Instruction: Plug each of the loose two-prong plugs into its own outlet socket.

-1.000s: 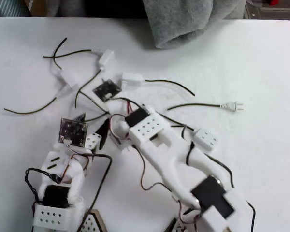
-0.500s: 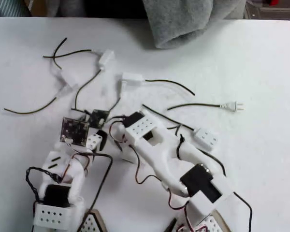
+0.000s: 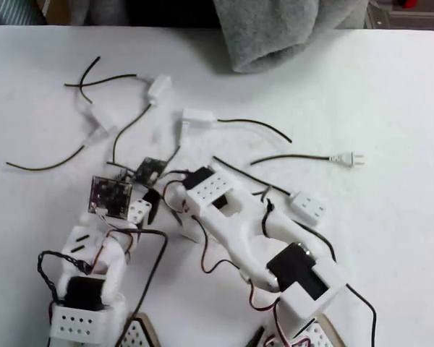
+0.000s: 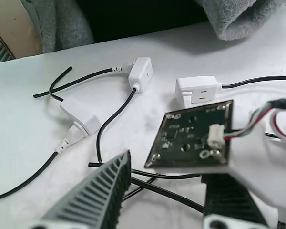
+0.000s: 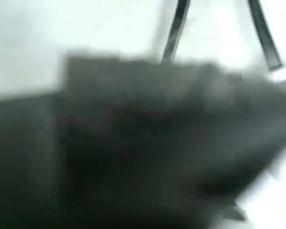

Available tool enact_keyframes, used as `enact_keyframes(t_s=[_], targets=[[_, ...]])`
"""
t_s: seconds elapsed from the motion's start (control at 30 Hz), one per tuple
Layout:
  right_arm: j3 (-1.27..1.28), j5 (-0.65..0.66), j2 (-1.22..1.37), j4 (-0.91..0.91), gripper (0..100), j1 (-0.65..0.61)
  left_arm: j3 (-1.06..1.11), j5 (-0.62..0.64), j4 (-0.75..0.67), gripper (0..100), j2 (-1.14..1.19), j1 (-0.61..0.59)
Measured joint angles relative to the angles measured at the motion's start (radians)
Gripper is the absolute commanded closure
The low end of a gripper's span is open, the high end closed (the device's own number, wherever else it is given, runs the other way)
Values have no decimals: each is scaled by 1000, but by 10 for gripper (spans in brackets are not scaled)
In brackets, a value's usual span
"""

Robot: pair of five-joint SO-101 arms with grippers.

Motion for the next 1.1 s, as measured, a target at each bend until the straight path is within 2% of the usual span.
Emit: enact_keyframes(t_s=[0.1,0.2,0.47,0.8,0.97,1.1], targets=[[12,-40,-11,0,831,0,0,0,0,755,-2,0],[78,-78,-75,-12,829,-5,0,0,0,755,-2,9],[387,-91,-330,-244,829,-5,0,0,-2,755,-3,6],[368,-98,-298,-282,832,-3,0,0,-2,755,-3,3],[298,-147,-238,-221,967,-3,0,0,-2,755,-3,3],[278,-157,-224,-204,976,2,0,0,-2,755,-3,3]])
